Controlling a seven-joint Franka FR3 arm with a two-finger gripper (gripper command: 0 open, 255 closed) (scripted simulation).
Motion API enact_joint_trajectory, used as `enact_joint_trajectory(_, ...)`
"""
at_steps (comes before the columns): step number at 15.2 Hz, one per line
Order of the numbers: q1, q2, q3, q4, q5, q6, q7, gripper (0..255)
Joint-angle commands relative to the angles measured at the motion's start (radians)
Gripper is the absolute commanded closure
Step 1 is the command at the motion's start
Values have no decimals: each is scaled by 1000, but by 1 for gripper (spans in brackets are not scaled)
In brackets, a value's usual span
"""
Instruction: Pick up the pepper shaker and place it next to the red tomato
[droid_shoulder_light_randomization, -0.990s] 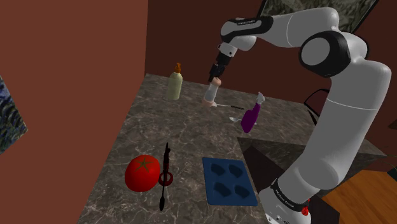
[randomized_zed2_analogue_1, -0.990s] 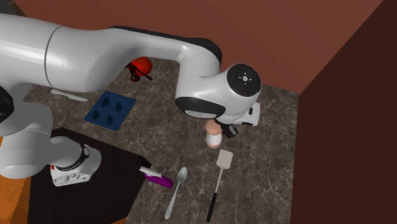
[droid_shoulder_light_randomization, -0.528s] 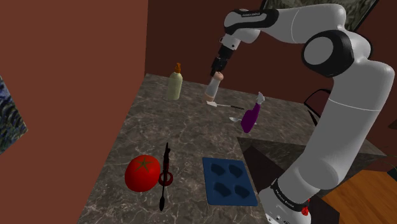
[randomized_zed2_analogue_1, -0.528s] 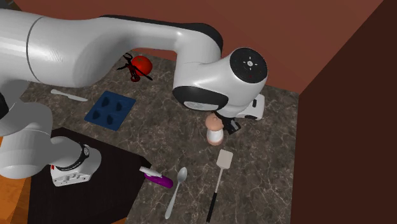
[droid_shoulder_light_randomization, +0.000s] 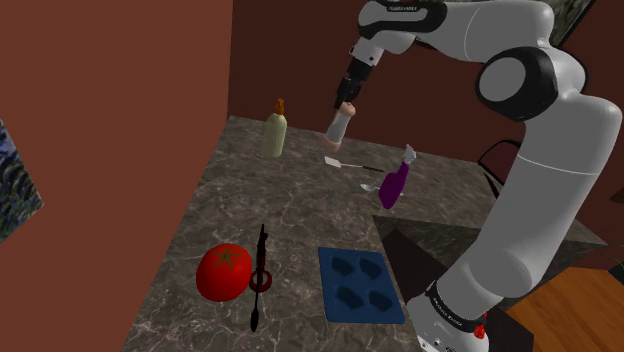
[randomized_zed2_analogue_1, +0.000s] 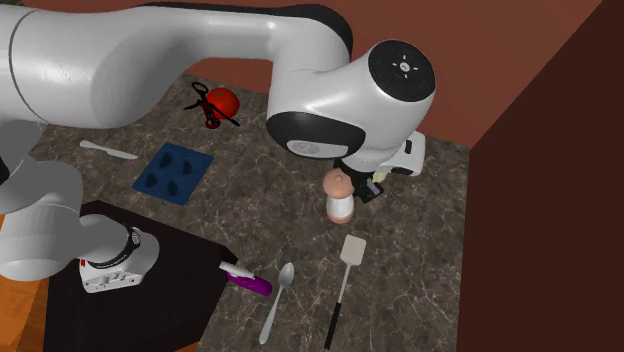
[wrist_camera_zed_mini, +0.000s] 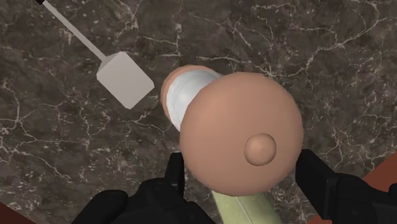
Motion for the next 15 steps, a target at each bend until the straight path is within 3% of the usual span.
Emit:
enact_joint_trajectory(1, -2, 0, -1, 27, -1, -27, 5, 255)
enact_joint_trajectory(15, -24, 40, -4, 274, 7, -231, 40, 255)
